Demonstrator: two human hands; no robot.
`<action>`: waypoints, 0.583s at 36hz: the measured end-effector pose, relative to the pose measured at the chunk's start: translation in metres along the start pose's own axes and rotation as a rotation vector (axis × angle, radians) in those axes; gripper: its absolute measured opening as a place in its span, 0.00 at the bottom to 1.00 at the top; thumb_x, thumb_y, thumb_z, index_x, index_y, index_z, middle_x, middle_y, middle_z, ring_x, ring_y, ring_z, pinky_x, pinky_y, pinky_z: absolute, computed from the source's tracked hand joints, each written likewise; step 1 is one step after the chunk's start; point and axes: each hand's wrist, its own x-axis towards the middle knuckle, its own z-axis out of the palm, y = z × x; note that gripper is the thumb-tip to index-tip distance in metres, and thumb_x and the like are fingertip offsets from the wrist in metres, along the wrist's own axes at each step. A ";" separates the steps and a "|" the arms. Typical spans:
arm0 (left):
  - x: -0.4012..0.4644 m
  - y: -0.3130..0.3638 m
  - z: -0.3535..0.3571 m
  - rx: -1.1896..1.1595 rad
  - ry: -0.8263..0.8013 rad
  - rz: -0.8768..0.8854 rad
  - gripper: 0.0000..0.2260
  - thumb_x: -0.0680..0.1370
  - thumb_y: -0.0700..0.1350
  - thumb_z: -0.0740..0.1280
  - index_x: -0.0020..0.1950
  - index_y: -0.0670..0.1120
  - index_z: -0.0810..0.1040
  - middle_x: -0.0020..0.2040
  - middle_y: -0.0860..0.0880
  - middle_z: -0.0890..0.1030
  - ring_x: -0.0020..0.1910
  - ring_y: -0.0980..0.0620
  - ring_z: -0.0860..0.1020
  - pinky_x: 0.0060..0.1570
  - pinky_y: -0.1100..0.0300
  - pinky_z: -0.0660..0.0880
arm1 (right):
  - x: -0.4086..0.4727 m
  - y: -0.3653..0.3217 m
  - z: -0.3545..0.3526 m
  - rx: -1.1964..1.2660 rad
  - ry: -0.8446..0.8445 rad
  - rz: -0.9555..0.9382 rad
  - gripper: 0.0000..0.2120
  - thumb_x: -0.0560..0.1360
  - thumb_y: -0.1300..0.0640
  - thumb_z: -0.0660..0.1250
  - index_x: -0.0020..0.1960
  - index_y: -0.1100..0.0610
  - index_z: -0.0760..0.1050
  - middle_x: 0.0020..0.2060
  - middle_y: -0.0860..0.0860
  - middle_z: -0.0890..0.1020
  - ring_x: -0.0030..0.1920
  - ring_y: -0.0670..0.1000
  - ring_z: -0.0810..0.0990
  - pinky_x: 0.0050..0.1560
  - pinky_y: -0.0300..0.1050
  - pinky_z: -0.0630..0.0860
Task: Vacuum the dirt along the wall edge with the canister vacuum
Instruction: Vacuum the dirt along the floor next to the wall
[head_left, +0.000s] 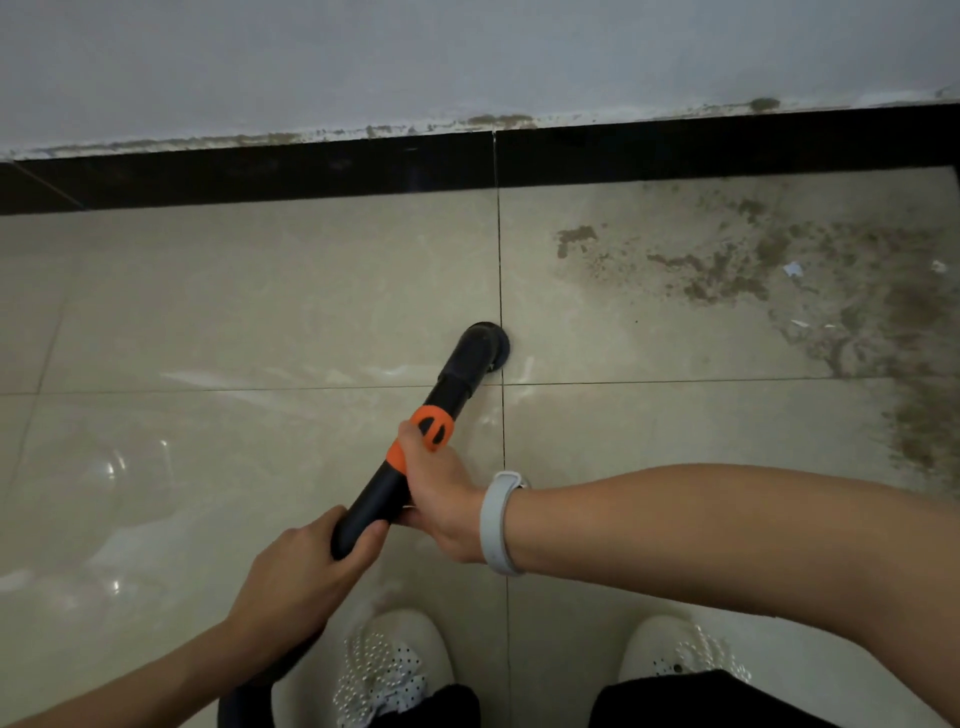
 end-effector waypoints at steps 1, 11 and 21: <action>0.001 0.004 0.001 -0.003 -0.008 0.008 0.16 0.77 0.61 0.61 0.41 0.49 0.74 0.29 0.47 0.80 0.28 0.52 0.79 0.38 0.50 0.77 | 0.000 0.000 -0.004 -0.004 0.024 -0.018 0.15 0.81 0.44 0.56 0.46 0.56 0.70 0.44 0.55 0.78 0.54 0.57 0.80 0.56 0.53 0.80; 0.058 0.060 0.002 0.162 -0.093 0.241 0.18 0.75 0.65 0.58 0.42 0.52 0.73 0.32 0.51 0.79 0.31 0.53 0.78 0.38 0.54 0.76 | -0.001 -0.029 -0.058 0.203 0.209 -0.127 0.15 0.81 0.45 0.57 0.45 0.56 0.69 0.41 0.55 0.78 0.44 0.54 0.81 0.39 0.47 0.80; 0.088 0.108 0.025 0.122 -0.043 0.298 0.20 0.75 0.67 0.57 0.40 0.51 0.71 0.33 0.51 0.78 0.34 0.49 0.78 0.35 0.56 0.72 | 0.004 -0.061 -0.101 0.222 0.326 -0.225 0.13 0.81 0.46 0.57 0.46 0.56 0.69 0.42 0.55 0.78 0.44 0.55 0.80 0.33 0.46 0.78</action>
